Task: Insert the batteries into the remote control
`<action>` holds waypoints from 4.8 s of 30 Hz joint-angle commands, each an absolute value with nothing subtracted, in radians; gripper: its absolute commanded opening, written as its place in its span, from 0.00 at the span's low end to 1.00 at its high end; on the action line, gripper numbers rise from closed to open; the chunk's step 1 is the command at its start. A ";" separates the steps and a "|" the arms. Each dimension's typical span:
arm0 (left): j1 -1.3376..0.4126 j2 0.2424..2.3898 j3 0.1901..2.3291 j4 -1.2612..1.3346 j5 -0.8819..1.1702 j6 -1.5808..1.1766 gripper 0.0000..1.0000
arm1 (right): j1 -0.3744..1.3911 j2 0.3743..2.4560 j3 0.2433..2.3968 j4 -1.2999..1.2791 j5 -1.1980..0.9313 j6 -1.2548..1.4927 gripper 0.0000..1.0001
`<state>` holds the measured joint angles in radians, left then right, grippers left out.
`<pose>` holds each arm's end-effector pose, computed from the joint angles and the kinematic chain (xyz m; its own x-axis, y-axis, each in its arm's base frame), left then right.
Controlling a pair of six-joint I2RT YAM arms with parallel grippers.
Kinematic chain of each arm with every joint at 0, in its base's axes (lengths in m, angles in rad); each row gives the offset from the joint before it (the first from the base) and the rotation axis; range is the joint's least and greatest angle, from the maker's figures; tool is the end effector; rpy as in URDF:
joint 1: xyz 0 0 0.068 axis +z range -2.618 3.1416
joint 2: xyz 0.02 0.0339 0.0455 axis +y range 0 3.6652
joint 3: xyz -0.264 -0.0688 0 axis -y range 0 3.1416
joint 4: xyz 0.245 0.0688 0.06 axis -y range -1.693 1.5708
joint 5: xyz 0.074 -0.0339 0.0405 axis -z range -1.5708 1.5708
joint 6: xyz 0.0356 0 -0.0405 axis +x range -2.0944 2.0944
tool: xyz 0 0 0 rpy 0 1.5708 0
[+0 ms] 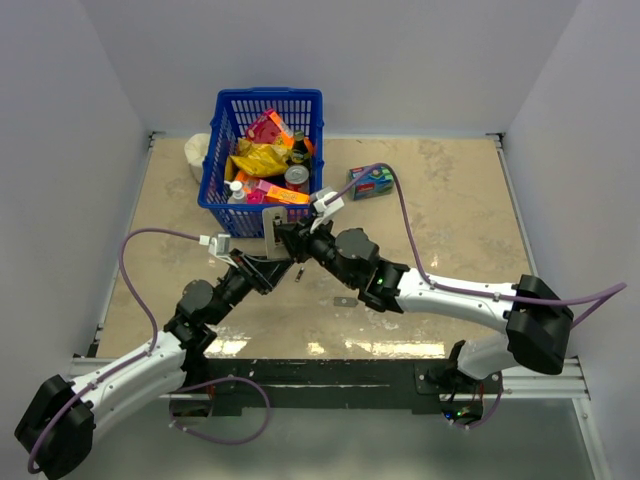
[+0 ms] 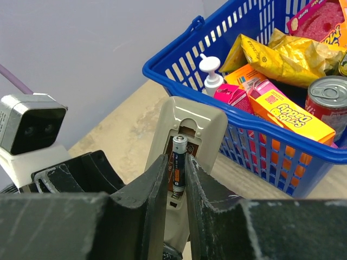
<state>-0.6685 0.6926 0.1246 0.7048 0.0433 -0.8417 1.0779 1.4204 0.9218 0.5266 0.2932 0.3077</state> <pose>0.1279 -0.1030 0.2158 -0.4156 -0.6212 -0.6644 0.5148 0.4416 -0.7349 0.1663 0.2879 0.3131 -0.2014 0.2378 -0.9502 -0.6775 0.6668 0.3105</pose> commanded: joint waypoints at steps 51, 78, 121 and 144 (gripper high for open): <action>-0.666 0.632 0.196 0.634 0.009 -0.802 0.00 | 1.083 1.283 1.150 0.169 0.312 0.105 0.56; -0.664 0.610 0.230 0.615 0.141 -0.802 0.00 | 0.847 1.249 1.108 0.124 -0.514 -0.526 0.52; -0.664 0.612 0.229 0.749 0.229 -0.775 0.00 | 0.844 1.377 1.163 -0.027 -0.620 -0.560 0.18; -0.664 0.531 0.193 0.983 0.296 -0.773 0.00 | 0.839 1.405 1.055 -0.023 -0.586 -0.557 0.00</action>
